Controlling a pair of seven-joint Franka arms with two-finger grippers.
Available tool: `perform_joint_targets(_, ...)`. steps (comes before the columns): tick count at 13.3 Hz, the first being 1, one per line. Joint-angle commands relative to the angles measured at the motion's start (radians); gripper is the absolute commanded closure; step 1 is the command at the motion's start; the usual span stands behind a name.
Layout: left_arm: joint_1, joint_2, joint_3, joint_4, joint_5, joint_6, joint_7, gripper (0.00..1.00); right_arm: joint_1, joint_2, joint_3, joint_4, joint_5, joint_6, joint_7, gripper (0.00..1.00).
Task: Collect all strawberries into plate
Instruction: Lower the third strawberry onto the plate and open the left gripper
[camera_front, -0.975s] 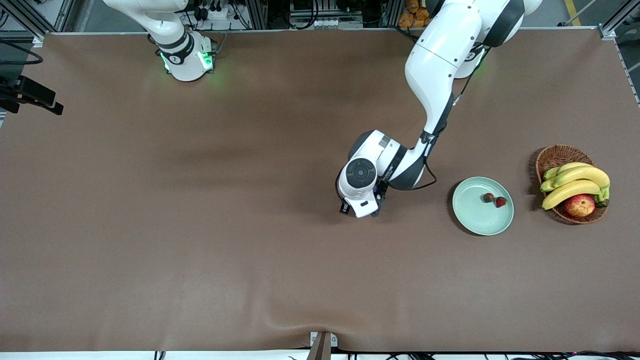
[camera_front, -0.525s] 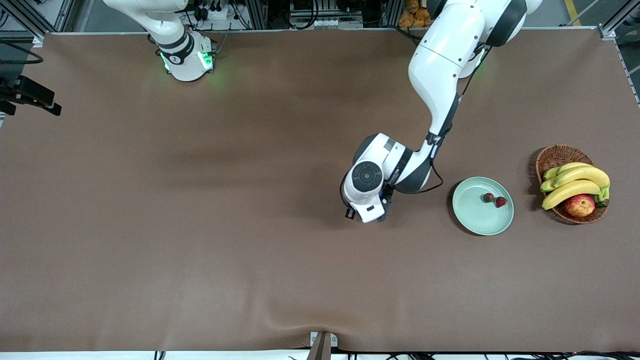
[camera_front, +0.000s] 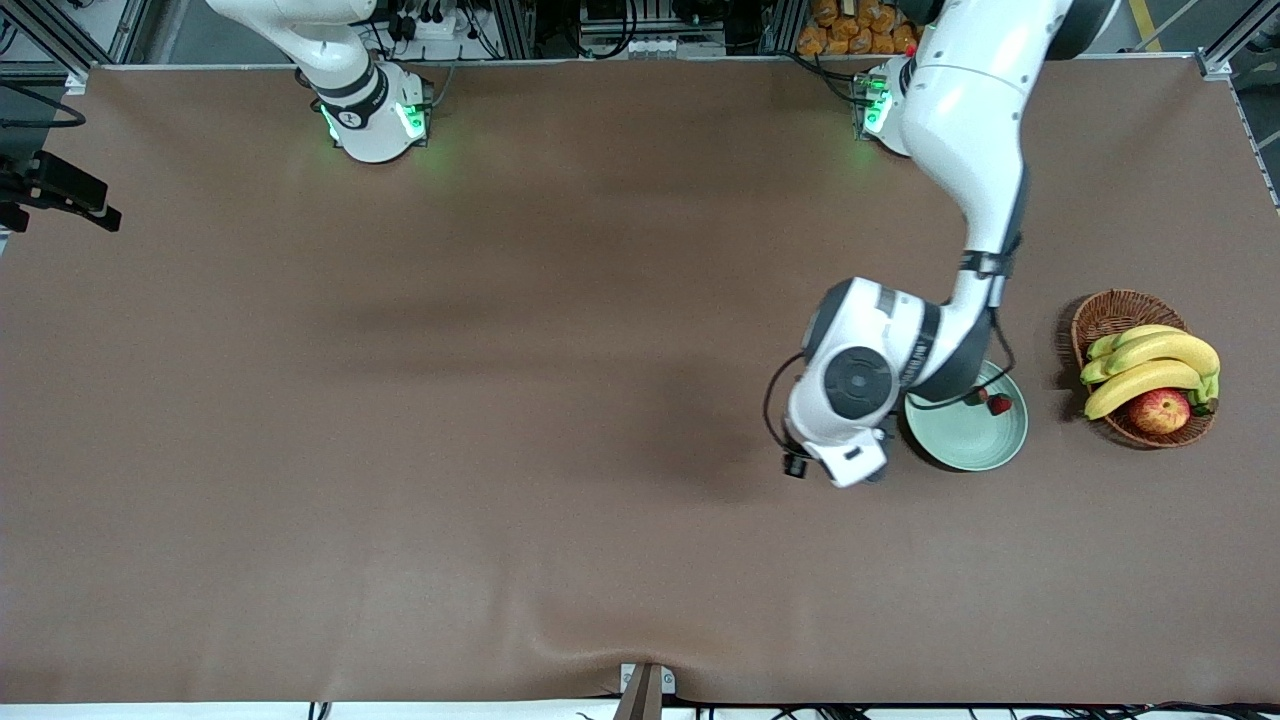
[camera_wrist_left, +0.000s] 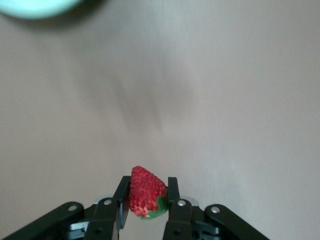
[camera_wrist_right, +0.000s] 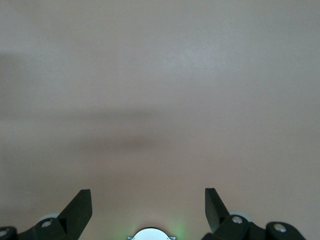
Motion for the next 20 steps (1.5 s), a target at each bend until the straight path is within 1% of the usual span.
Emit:
perform_joint_targets(1, 0.075, -0.032, -0.009, -0.024, 0.019, -0.066, 0.084, 1.00, 0.002, -0.022, 0.003, -0.023, -0.011, 0.009, -0.016, 0.00)
perform_joint_targets(4, 0.156, -0.032, -0.008, -0.035, 0.024, -0.163, 0.207, 1.00, 0.005, -0.022, 0.007, -0.023, 0.000, 0.010, -0.016, 0.00)
perform_joint_targets(8, 0.253, -0.038, -0.008, -0.059, 0.036, -0.252, 0.359, 1.00, 0.005, -0.021, 0.009, -0.029, -0.003, 0.012, -0.016, 0.00)
perform_joint_targets(10, 0.290, -0.038, -0.009, -0.087, 0.067, -0.260, 0.394, 1.00, 0.003, -0.021, 0.009, -0.031, -0.005, 0.009, -0.016, 0.00)
perform_joint_targets(13, 0.327, -0.024, -0.009, -0.098, 0.076, -0.252, 0.442, 1.00, 0.005, -0.021, 0.009, -0.031, -0.009, 0.009, -0.016, 0.00)
perform_joint_targets(16, 0.338, 0.000, -0.011, -0.101, 0.076, -0.222, 0.462, 0.93, 0.005, -0.019, 0.009, -0.031, -0.009, 0.009, -0.016, 0.00)
perform_joint_targets(17, 0.336, 0.011, -0.011, -0.101, 0.076, -0.205, 0.462, 0.93, 0.005, -0.018, 0.009, -0.031, -0.009, 0.009, -0.016, 0.00)
perform_joint_targets(18, 0.336, 0.020, -0.011, -0.101, 0.076, -0.193, 0.462, 0.89, 0.005, -0.018, 0.009, -0.031, -0.011, 0.010, -0.016, 0.00)
perform_joint_targets(20, 0.333, 0.046, -0.012, -0.102, 0.076, -0.176, 0.462, 0.74, 0.005, -0.016, 0.009, -0.031, -0.011, 0.012, -0.018, 0.00)
